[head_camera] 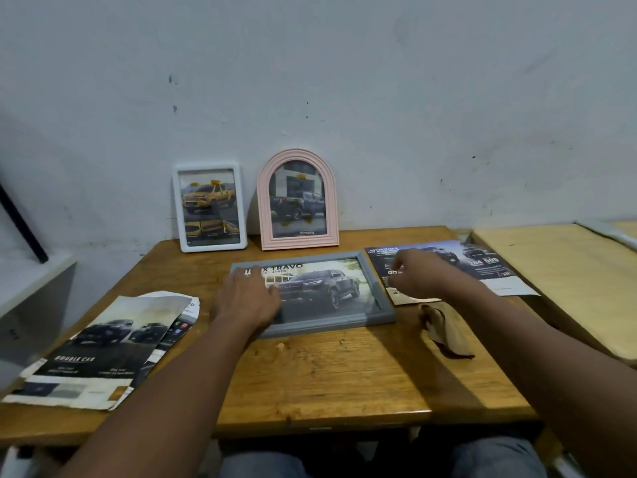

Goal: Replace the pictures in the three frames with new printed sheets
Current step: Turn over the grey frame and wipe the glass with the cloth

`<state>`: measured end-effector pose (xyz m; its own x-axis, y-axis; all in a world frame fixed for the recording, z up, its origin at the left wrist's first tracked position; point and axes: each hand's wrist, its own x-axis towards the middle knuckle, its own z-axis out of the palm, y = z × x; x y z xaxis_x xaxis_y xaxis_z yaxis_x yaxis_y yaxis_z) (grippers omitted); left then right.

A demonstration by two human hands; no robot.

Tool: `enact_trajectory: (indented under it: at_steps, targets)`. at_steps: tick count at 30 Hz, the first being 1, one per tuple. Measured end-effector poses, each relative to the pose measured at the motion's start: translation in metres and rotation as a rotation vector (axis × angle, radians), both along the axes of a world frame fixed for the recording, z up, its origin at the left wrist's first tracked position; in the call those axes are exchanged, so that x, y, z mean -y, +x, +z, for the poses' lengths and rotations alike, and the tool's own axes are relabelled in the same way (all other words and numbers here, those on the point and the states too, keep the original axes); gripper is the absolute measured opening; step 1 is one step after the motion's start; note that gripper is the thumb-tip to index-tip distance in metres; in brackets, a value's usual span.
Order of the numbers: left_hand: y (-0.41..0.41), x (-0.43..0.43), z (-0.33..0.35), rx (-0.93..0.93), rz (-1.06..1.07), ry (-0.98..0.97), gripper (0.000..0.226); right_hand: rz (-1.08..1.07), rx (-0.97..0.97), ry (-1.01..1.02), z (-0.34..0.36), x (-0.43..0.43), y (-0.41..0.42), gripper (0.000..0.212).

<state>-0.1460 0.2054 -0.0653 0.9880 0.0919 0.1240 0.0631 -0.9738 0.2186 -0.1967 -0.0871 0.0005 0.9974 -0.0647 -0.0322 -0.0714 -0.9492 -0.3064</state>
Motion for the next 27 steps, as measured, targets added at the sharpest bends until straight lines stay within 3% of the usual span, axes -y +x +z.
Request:
enact_trajectory:
  at_steps: [5,8,12,20,27]
  targets:
    - [0.005,-0.026,-0.002,-0.054,0.130,-0.067,0.049,-0.036,-0.086,0.022,-0.014,-0.033,0.024,0.019]
    - [-0.002,-0.025,-0.009,0.025,0.144,-0.115,0.044,-0.118,-0.075,0.018,-0.027,-0.049,0.031,0.049]
    - [-0.012,-0.027,-0.019,0.137,0.187,-0.224,0.049,-0.303,-0.106,0.123,-0.046,-0.055,0.035,0.072]
    - [-0.021,-0.028,-0.021,0.222,0.195,-0.471,0.048,-0.461,-0.033,0.391,-0.051,-0.053,0.035,0.094]
    - [-0.019,-0.028,-0.021,0.207,0.184,-0.532,0.044,-0.447,0.001,0.380,-0.058,-0.051,0.032,0.079]
